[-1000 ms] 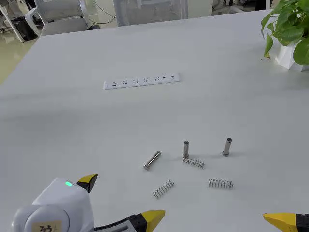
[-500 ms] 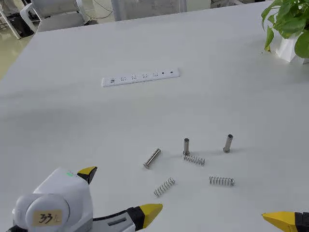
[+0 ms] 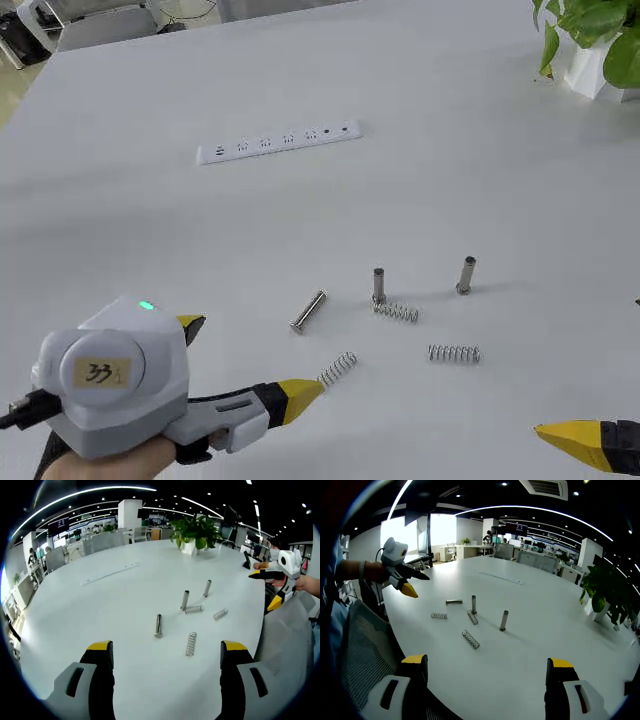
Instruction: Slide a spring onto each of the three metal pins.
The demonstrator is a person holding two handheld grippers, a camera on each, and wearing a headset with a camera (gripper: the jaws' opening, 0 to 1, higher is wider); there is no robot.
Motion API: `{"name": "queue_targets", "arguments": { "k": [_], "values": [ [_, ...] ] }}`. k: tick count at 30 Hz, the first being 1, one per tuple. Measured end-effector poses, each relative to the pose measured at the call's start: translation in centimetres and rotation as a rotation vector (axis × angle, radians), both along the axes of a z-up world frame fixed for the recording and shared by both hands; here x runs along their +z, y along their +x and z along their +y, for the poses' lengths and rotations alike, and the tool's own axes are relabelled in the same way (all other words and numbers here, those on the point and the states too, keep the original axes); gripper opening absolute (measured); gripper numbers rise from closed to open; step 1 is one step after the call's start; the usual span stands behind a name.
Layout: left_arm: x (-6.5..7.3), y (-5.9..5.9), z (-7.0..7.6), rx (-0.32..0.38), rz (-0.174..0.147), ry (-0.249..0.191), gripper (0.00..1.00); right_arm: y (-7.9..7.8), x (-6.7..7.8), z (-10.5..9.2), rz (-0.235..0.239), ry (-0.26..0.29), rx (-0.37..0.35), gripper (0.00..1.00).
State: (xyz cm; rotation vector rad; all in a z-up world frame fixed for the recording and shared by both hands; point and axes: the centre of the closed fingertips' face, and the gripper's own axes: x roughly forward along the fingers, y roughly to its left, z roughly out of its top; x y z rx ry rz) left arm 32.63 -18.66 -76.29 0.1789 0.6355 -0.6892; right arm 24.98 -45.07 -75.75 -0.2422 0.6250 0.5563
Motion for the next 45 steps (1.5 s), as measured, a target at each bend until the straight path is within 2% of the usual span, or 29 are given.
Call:
{"name": "queue_targets", "arguments": {
  "k": [10, 13, 16, 21, 27, 29, 33, 45],
  "values": [
    [-0.6, 1.9, -0.9, -0.078, 0.035, 0.066, 0.78, 0.0, -0.1, 0.1, 0.003, 0.007, -0.001, 0.98],
    [-0.8, 2.4, -1.1, -0.112, 0.037, 0.106, 0.75, 0.0, -0.1, 0.1, 0.003, 0.001, 0.004, 0.98],
    [-0.7, 3.0, -1.7, -0.125, 0.058, 0.096, 0.74, 0.1, -0.1, 0.0, 0.005, 0.002, 0.005, 0.98],
    [-1.1, 3.6, -2.4, -0.166, 0.066, 0.124, 0.69, 0.0, -0.2, -0.3, 0.013, 0.0, 0.006, 0.98],
    [-1.5, 4.3, -3.3, -0.186, 0.088, 0.128, 0.64, -0.2, -0.3, -0.5, 0.022, -0.001, 0.005, 0.97],
    [-1.5, 4.6, -3.7, -0.182, 0.098, 0.115, 0.64, -0.3, -0.4, -0.6, 0.025, -0.002, 0.005, 0.97],
    [-1.7, 5.3, -4.2, -0.197, 0.104, 0.124, 0.59, -0.4, -0.4, -0.5, 0.03, -0.004, 0.008, 0.97],
    [-3.4, 6.2, -5.6, -0.218, 0.156, 0.142, 0.45, -0.8, -0.5, -0.4, 0.04, -0.002, 0.013, 0.97]
  ]
}}
